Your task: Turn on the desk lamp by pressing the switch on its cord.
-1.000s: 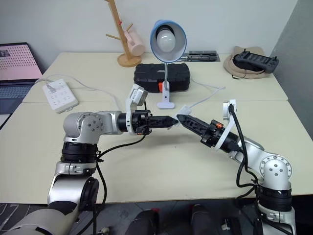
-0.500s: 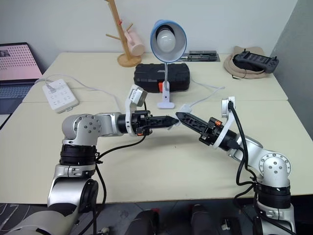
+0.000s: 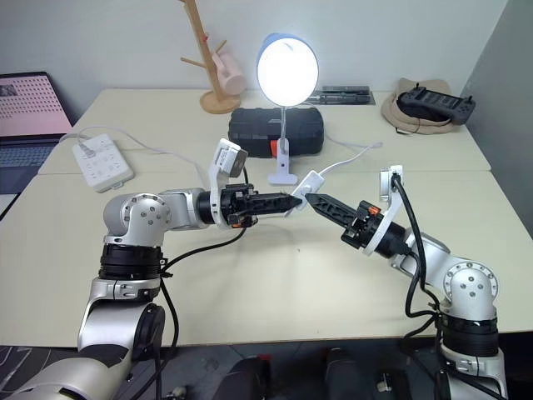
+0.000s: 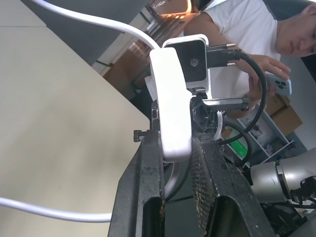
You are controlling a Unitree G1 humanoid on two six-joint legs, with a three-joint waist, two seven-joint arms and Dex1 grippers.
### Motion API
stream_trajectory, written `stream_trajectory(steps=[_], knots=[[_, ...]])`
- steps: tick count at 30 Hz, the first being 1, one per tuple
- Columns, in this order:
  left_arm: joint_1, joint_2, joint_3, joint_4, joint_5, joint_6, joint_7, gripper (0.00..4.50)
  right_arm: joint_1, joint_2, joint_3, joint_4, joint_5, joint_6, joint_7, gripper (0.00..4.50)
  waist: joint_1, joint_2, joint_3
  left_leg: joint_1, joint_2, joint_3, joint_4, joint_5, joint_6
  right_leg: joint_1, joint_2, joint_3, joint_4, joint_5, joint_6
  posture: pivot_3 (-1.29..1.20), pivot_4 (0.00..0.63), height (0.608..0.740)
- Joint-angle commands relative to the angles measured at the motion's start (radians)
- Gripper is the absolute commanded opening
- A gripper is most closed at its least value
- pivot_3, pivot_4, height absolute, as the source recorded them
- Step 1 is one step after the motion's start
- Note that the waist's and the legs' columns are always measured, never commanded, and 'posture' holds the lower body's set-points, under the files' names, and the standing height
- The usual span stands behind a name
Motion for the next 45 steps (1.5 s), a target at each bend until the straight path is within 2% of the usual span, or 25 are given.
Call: stream_trajectory(steps=[1, 6, 7, 12, 15, 18, 22, 29, 34, 36, 42, 45], knots=[[-0.022, 0.001, -0.017, -0.013, -0.013, -0.007, 0.01, 0.38, -0.008, -0.006, 0.005, -0.042, 0.023, -0.015, 0.006, 0.55, 0.0, 0.0, 0.0, 0.0, 0.0, 0.0, 0.0, 0.0, 0.0, 0.0, 0.0, 0.0, 0.0, 0.0, 0.0, 0.0, 0.15, 0.74], [-0.015, 0.008, -0.019, -0.025, -0.01, -0.009, 0.014, 0.38, -0.01, -0.022, -0.001, -0.034, 0.014, -0.015, 0.008, 0.55, 0.0, 0.0, 0.0, 0.0, 0.0, 0.0, 0.0, 0.0, 0.0, 0.0, 0.0, 0.0, -0.001, 0.0, 0.0, 0.0, 0.15, 0.74], [-0.016, 0.011, -0.02, -0.025, -0.01, -0.01, 0.013, 0.38, -0.009, -0.027, -0.002, -0.035, 0.024, -0.01, 0.019, 1.25, 0.0, 0.0, 0.0, 0.0, 0.0, 0.0, 0.0, 0.0, 0.0, 0.0, 0.0, 0.0, -0.001, 0.0, 0.0, 0.0, 0.15, 0.74], [-0.034, 0.041, -0.038, -0.014, 0.006, -0.041, -0.004, 0.38, 0.007, -0.054, -0.014, -0.038, 0.032, -0.012, 0.016, 2.23, 0.0, 0.0, 0.0, 0.0, 0.0, 0.0, 0.0, 0.0, 0.0, 0.0, 0.0, 0.0, -0.001, 0.0, 0.0, 0.0, 0.15, 0.74], [-0.051, 0.089, -0.093, 0.013, 0.068, -0.127, -0.051, 0.38, 0.06, -0.127, -0.03, -0.066, -0.013, 0.012, 0.055, 2.99, 0.003, 0.0, 0.0, -0.001, 0.0, 0.0, 0.0, 0.0, 0.0, 0.0, 0.0, 0.0, -0.001, 0.0, 0.0, 0.0, 0.15, 0.74], [-0.053, 0.173, -0.253, 0.06, 0.268, -0.406, -0.158, 0.38, 0.14, -0.25, -0.049, -0.112, -0.131, 0.014, 0.121, 3.64, 0.011, 0.0, 0.0, -0.001, -0.001, 0.002, -0.001, 0.0, 0.0, 0.0, 0.0, -0.001, -0.003, 0.0, 0.0, 0.0, 0.15, 0.74], [-0.077, 0.201, -0.38, 0.203, 0.491, -0.757, -0.202, 0.38, 0.189, -0.382, -0.057, -0.219, -0.3, -0.025, 0.159, 4.47, 0.018, 0.0, 0.0, -0.001, -0.003, 0.004, -0.001, 0.0, 0.0, 0.0, 0.0, 0.0, -0.005, 0.0, 0.0, 0.0, 0.15, 0.74], [-0.134, 0.183, -0.487, 0.481, 0.754, -1.236, -0.196, 0.38, 0.326, -0.516, -0.038, -0.426, -0.505, -0.064, 0.237, 4.47, 0.024, 0.0, 0.001, -0.004, -0.001, 0.003, -0.002, 0.0, 0.0, 0.0, 0.002, -0.002, -0.01, 0.0, 0.0, 0.0, 0.15, 0.74], [-0.174, 0.135, -0.49, 0.622, 0.81, -1.382, -0.217, 0.38, 0.359, -0.479, -0.033, -0.445, -0.563, -0.098, 0.224, 4.47, 0.026, -0.001, 0.001, -0.005, -0.002, 0.003, -0.001, 0.0, 0.0, 0.001, 0.001, -0.002, -0.01, 0.001, 0.002, 0.0, 0.15, 0.74], [-0.19, 0.122, -0.485, 0.667, 0.825, -1.422, -0.23, 1.09, 0.36, -0.465, -0.032, -0.443, -0.581, -0.104, 0.225, 4.5, 0.025, -0.001, 0.001, -0.005, -0.002, 0.003, 0.0, 0.0, 0.0, 0.001, 0.001, -0.002, -0.01, 0.001, 0.002, 0.0, 0.15, 0.74], [-0.245, 0.115, -0.428, 0.738, 0.8, -1.426, -0.298, 2.32, 0.392, -0.452, -0.044, -0.434, -0.634, -0.128, 0.256, 4.5, 0.024, -0.001, 0.001, -0.005, -0.002, 0.003, -0.001, 0.0, 0.0, 0.001, 0.002, -0.002, -0.01, 0.001, 0.002, 0.0, 0.15, 0.74], [-0.254, 0.146, -0.382, 0.691, 0.759, -1.361, -0.374, 3.0, 0.389, -0.455, -0.055, -0.421, -0.645, -0.134, 0.281, 4.5, 0.022, -0.001, 0.001, -0.004, -0.002, 0.003, -0.001, 0.0, 0.0, 0.001, 0.002, -0.002, -0.01, 0.001, 0.002, 0.0, 0.15, 0.74]])
